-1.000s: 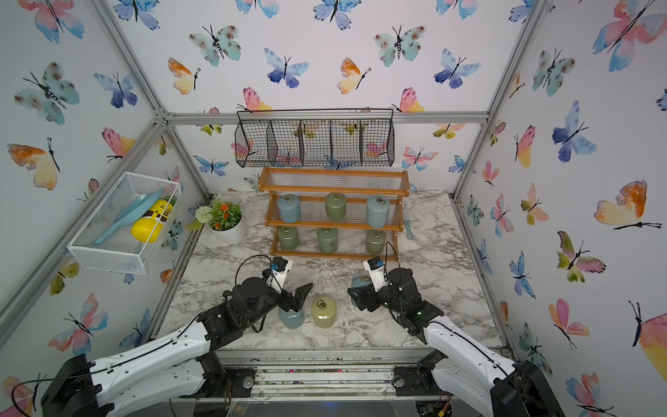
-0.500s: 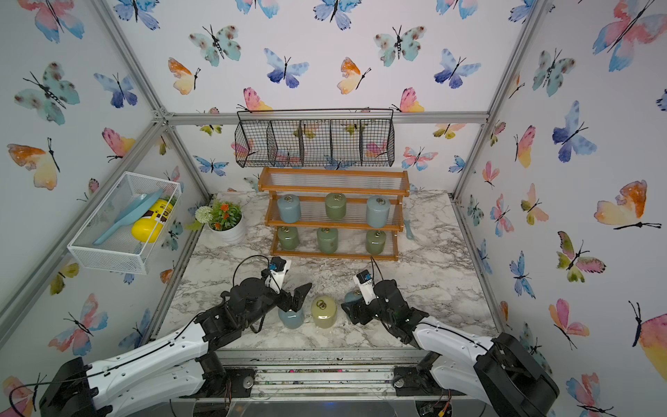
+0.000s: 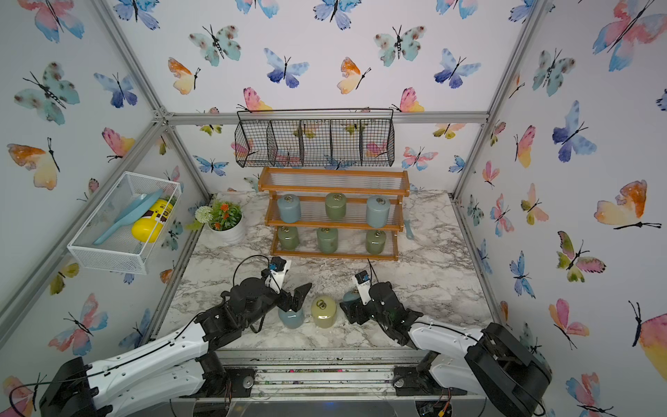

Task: Remove the tea canisters from the shelf
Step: Place the tea canister at the center of the board.

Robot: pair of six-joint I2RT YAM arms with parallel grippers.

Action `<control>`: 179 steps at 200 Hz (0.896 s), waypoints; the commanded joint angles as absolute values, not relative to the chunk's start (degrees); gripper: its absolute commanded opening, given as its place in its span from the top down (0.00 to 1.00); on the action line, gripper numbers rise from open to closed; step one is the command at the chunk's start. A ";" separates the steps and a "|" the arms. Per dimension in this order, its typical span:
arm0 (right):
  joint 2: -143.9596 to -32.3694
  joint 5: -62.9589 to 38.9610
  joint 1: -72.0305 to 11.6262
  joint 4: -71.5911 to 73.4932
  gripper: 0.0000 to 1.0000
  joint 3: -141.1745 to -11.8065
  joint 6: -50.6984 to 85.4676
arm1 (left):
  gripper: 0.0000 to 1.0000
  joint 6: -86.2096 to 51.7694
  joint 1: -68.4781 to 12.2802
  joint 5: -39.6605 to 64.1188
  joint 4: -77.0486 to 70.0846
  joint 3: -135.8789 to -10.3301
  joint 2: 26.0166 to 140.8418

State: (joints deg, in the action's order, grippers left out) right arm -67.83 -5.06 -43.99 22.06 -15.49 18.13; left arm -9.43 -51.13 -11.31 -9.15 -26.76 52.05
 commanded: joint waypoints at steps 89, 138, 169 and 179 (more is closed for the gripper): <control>-65.75 -2.37 -44.12 24.53 0.13 -13.89 20.39 | 0.02 -9.76 -51.24 -11.82 -8.44 -26.95 51.51; -65.04 -2.16 -44.12 23.60 0.11 -14.03 20.74 | 0.02 -9.93 -51.25 -12.17 -8.25 -26.47 50.70; -64.90 -2.72 -44.12 23.04 0.11 -13.93 20.95 | 0.01 -10.20 -51.24 -12.13 -8.21 -26.14 50.41; -64.57 -2.78 -44.13 22.72 0.11 -13.91 20.96 | 0.01 -10.28 -51.27 -12.13 -8.26 -26.10 50.32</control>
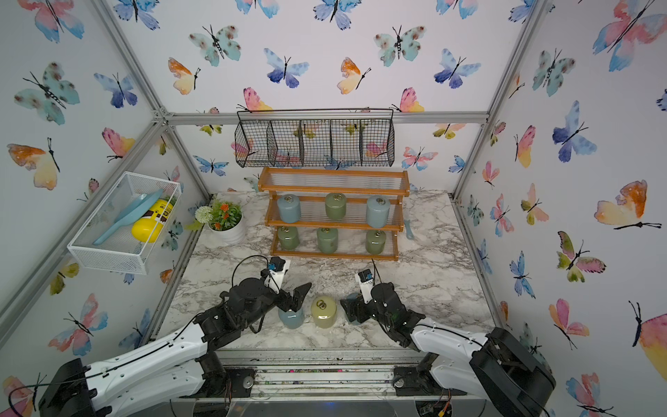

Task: Remove the tea canisters from the shelf
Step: Place the tea canister at the center of the board.

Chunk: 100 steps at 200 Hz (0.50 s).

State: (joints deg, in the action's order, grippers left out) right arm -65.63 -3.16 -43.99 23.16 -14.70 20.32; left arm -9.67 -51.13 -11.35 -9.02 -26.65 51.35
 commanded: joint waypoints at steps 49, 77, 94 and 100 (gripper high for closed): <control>-62.84 -3.03 -44.30 20.79 0.10 -14.03 21.62 | 0.02 -10.61 -51.29 -12.04 -8.43 -25.56 50.02; -62.91 -3.01 -44.98 20.56 0.10 -13.82 22.22 | 0.02 -10.81 -51.24 -11.95 -8.84 -25.20 50.08; -63.24 -3.01 -45.28 20.62 0.10 -13.86 22.46 | 0.02 -10.96 -51.31 -11.95 -8.79 -25.08 50.09; -63.40 -3.02 -45.43 20.60 0.10 -13.89 22.57 | 0.02 -10.99 -51.26 -11.95 -8.79 -25.05 49.94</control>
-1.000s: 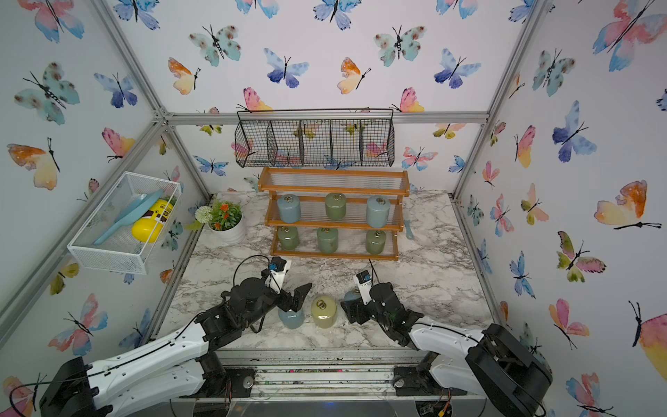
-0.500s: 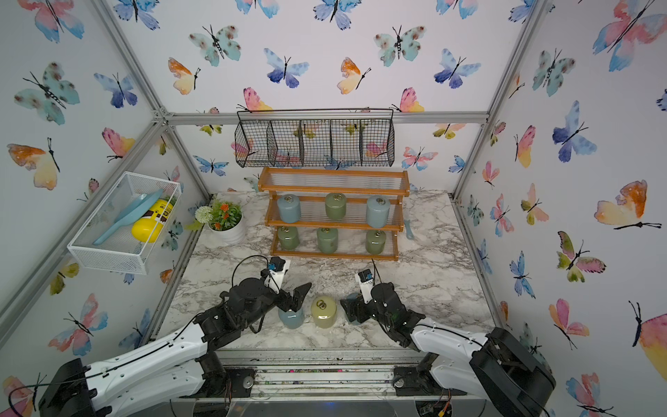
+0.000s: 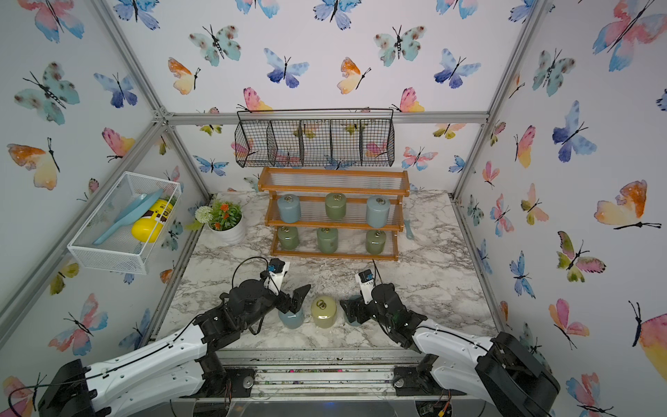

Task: Remove the tea canisters from the shelf
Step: Place the tea canister at the center of the board.

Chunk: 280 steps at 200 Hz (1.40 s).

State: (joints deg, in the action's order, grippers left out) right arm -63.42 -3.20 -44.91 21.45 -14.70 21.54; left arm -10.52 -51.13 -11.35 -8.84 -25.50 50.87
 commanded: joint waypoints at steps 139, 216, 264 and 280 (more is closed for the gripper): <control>-63.21 0.01 -46.49 15.77 0.07 -18.02 23.73 | 0.02 -10.64 -51.25 -12.48 -8.44 -24.60 48.87; -57.97 1.34 -46.49 10.10 0.05 -24.97 22.31 | 0.02 -9.02 -51.24 -13.06 -7.56 -28.01 50.40; -55.40 4.15 -46.49 5.83 0.03 -28.50 21.98 | 0.02 -6.70 -49.94 -11.45 -7.56 -32.60 54.22; -54.69 5.60 -46.49 4.48 0.03 -29.45 21.87 | 0.01 -6.09 -47.91 -9.38 -7.46 -35.20 56.36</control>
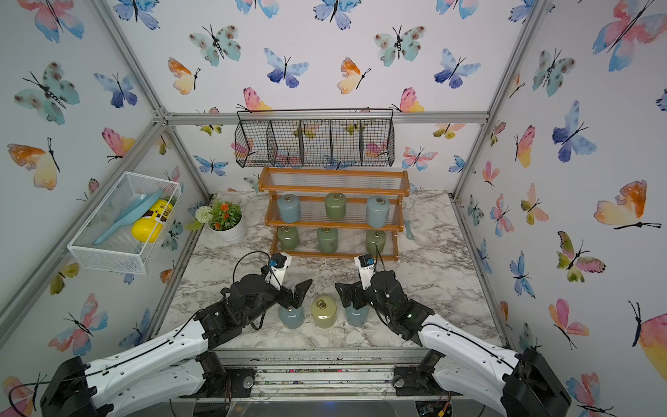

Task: Remove the tea canisters from the shelf
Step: Place the tea canister at the center of the board.

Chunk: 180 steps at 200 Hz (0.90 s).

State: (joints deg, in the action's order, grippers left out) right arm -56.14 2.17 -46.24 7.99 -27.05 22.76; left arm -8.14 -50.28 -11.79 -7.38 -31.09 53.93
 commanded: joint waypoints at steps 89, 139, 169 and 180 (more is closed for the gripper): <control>-51.51 8.30 -46.54 2.57 0.01 -29.29 22.15 | 0.02 -7.33 -35.11 -1.32 -6.36 -46.85 67.77; -52.61 8.32 -46.49 3.35 0.01 -29.27 21.58 | 0.01 -6.76 -24.93 7.25 -6.81 -48.94 70.30; -54.86 7.28 -46.50 4.37 0.01 -29.87 21.23 | 0.02 -5.27 -22.62 10.03 -6.64 -51.41 73.42; -55.74 6.74 -46.49 4.71 0.01 -30.34 21.12 | 0.02 -5.24 -21.95 10.71 -6.59 -52.26 74.61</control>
State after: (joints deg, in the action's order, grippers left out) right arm -54.19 7.29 -46.24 3.49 -28.53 22.00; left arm -6.44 -23.33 6.04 -6.52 -49.93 72.47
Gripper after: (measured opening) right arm 0.995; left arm 0.984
